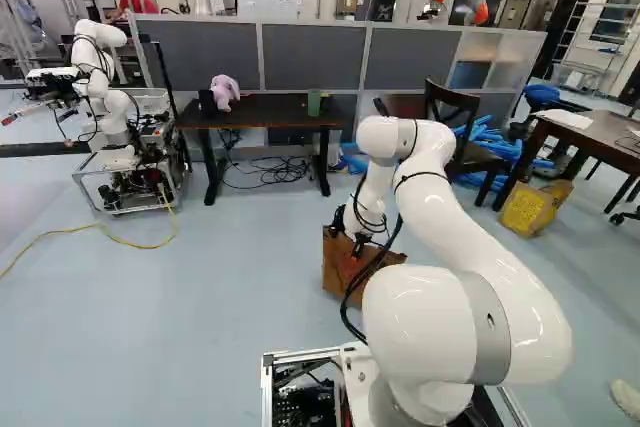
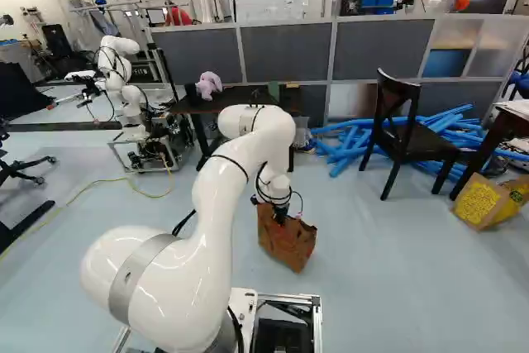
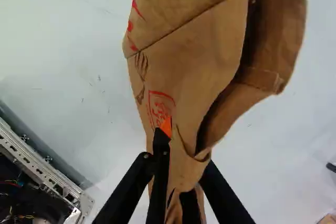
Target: Pick up the bag on the ground and place it on the table
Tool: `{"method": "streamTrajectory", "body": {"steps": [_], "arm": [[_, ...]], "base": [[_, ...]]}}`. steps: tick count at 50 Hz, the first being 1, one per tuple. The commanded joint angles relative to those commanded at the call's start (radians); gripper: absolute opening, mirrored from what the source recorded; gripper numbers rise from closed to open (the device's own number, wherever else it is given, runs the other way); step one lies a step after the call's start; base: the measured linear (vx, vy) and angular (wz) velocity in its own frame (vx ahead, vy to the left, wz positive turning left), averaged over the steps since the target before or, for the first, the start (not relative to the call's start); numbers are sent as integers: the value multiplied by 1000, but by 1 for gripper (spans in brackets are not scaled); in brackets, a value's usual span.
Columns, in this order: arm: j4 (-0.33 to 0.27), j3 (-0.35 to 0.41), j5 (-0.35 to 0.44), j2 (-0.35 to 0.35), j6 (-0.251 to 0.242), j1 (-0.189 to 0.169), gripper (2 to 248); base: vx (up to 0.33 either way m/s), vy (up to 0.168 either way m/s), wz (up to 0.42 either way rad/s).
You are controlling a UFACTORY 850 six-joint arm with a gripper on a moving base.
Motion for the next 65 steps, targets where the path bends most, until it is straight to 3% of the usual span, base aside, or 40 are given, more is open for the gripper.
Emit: {"method": "streamTrajectory", "body": {"steps": [36,65], "arm": [[114,138,-84,143,0,55,21],[245,247,-141,260,0,98,21]], "base": [[0,0,0],[0,0,0]]}}
